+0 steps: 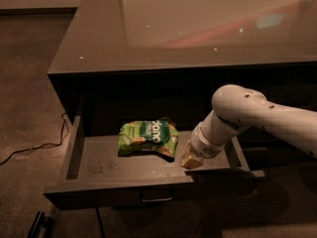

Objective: Open top drawer

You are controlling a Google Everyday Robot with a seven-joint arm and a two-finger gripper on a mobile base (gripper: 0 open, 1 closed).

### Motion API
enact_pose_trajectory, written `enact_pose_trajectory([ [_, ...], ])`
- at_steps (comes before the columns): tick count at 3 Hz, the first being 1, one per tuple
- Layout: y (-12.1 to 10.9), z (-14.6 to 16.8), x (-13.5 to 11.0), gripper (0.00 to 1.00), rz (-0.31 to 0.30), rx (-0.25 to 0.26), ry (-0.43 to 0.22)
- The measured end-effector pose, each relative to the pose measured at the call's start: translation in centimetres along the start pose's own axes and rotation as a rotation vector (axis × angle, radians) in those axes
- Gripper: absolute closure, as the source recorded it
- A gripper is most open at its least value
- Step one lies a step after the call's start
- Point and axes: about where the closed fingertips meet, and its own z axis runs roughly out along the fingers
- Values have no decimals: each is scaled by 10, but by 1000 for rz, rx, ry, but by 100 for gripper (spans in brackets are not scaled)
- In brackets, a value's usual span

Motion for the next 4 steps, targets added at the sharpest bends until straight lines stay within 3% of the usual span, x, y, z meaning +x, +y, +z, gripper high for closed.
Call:
enact_pose_trajectory([
  [3, 0, 0, 0, 12, 0, 0, 0],
  [4, 0, 0, 0, 0, 0, 0, 0],
])
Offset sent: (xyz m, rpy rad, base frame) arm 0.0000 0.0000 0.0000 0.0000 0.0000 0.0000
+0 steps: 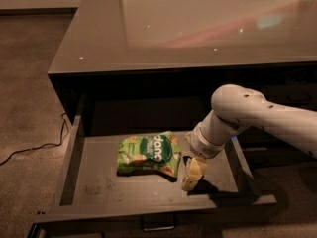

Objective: Open top drawer

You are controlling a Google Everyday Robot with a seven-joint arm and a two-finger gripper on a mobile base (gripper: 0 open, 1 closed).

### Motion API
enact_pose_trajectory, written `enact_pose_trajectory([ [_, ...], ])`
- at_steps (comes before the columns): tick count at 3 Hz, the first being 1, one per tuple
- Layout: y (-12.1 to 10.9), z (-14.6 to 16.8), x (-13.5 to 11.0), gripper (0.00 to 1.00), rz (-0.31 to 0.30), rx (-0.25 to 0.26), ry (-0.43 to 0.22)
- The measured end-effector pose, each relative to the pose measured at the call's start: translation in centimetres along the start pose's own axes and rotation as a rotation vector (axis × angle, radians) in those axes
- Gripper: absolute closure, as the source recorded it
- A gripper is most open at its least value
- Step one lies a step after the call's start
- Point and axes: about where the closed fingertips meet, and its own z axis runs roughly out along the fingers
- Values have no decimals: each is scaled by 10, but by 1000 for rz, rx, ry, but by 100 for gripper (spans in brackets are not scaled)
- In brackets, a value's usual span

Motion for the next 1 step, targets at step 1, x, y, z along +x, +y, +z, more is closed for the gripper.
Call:
enact_pose_trajectory([
  [1, 0, 0, 0, 0, 0, 0, 0],
])
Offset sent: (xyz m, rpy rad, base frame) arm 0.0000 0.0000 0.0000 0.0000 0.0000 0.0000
